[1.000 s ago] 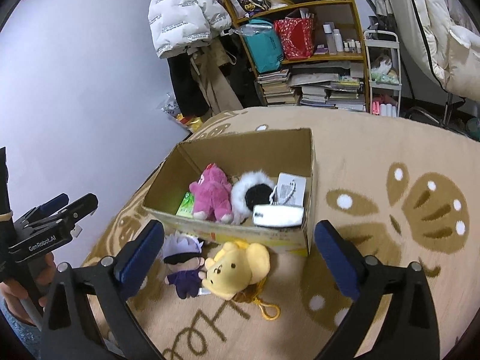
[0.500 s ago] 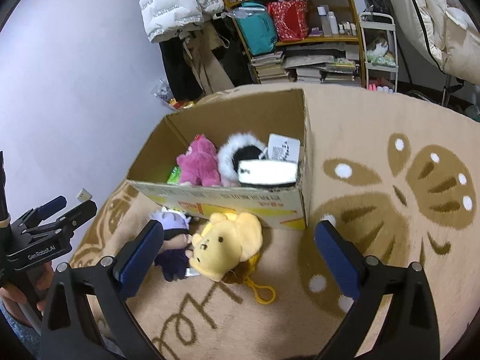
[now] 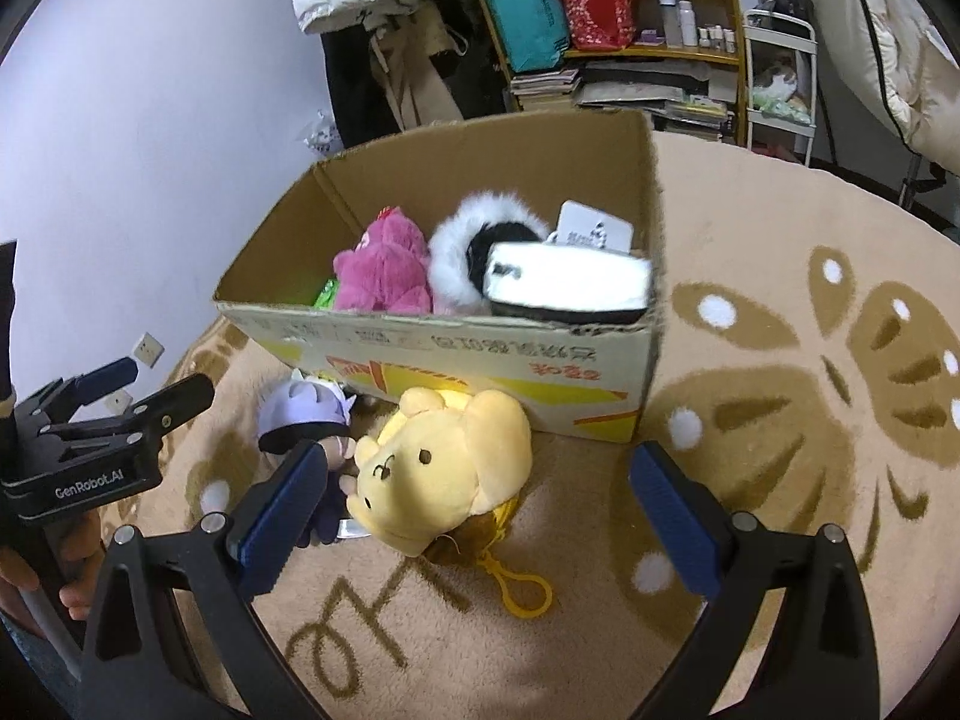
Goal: Organize soft objects
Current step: 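Withdraw both open tools and move toward the remaining plushes, then close the left tool on the white-haired doll while the right tool grasps the yellow dog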
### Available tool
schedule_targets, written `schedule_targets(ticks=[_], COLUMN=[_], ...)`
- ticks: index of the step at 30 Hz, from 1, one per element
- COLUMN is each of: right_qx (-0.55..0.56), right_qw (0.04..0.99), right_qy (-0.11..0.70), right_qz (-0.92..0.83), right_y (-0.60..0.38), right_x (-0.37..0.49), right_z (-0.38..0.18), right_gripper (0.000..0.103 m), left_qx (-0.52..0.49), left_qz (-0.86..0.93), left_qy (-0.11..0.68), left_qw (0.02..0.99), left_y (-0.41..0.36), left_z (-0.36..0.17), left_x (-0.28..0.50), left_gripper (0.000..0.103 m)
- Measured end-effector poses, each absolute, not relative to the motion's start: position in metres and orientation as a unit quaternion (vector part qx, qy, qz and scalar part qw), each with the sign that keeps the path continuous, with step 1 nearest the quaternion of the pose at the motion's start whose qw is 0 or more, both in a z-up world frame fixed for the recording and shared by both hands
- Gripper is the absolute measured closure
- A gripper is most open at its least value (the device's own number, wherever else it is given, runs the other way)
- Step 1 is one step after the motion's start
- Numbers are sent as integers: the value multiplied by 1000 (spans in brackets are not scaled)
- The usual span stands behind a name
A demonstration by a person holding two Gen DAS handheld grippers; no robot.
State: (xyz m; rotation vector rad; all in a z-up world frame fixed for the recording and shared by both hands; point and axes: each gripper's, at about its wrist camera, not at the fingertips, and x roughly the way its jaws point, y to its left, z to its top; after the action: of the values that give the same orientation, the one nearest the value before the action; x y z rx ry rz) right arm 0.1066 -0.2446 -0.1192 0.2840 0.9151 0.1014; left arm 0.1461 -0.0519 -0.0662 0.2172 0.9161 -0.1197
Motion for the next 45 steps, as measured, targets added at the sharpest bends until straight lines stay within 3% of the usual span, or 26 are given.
schedule_targets(ticks=[21, 45], right_qx=[109, 102], right_qw=[870, 872], right_qy=[477, 474], right_qz=[57, 64], right_y=[-227, -222], right_x=[133, 141], right_z=[-161, -162], right_gripper=[0, 1], left_qx=[92, 40], left_qz=[-81, -105], left_qy=[496, 547], left_qw=[859, 830], left_y=[-70, -68], left_z=[-122, -155], left_x=[182, 203], left_gripper=[3, 5])
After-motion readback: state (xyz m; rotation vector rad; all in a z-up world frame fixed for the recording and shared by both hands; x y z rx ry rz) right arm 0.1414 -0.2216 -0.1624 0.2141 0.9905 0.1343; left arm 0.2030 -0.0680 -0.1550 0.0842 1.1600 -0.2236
